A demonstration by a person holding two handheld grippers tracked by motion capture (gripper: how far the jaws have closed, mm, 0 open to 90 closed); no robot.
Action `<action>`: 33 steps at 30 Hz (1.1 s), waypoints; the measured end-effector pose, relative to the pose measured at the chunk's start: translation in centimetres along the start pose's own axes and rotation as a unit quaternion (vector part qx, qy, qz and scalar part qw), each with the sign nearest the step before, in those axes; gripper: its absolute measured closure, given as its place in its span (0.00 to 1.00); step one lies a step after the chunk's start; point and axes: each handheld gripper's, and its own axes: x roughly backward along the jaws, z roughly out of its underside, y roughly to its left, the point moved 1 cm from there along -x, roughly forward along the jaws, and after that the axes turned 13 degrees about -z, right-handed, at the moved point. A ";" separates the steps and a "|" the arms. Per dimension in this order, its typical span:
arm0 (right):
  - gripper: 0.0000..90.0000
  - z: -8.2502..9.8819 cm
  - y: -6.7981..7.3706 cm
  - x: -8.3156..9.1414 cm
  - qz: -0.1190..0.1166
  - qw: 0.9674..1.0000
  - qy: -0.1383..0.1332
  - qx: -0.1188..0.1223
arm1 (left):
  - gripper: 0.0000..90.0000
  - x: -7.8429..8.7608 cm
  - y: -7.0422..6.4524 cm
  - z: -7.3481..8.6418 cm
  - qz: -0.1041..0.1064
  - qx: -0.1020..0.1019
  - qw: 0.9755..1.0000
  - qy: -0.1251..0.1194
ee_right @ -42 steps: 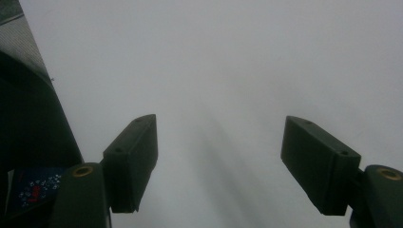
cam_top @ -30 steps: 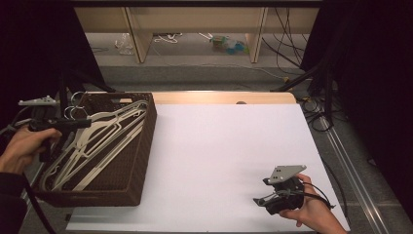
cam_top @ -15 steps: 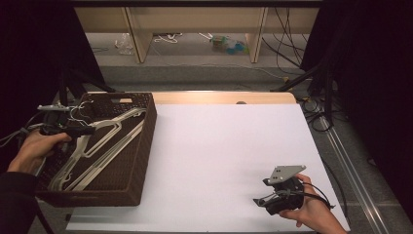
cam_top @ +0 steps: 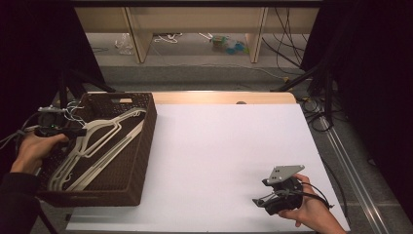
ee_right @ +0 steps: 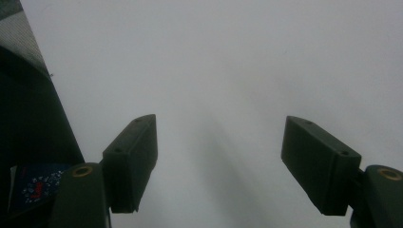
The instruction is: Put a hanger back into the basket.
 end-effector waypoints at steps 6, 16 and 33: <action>0.32 -0.1 0.0 0.1 -0.001 1.000 0.001 -0.002 | 0.57 2.2 -0.9 -0.6 -0.016 -0.004 0.999 -0.050; 0.31 -0.1 -0.1 0.1 0.012 1.000 -0.013 0.002 | 0.42 7.1 -5.9 -1.0 -0.002 -0.011 0.991 -0.131; 0.30 -0.5 -0.8 0.7 0.039 0.997 -0.069 -0.001 | 0.34 9.7 -18.9 0.7 0.130 -0.038 0.963 -0.234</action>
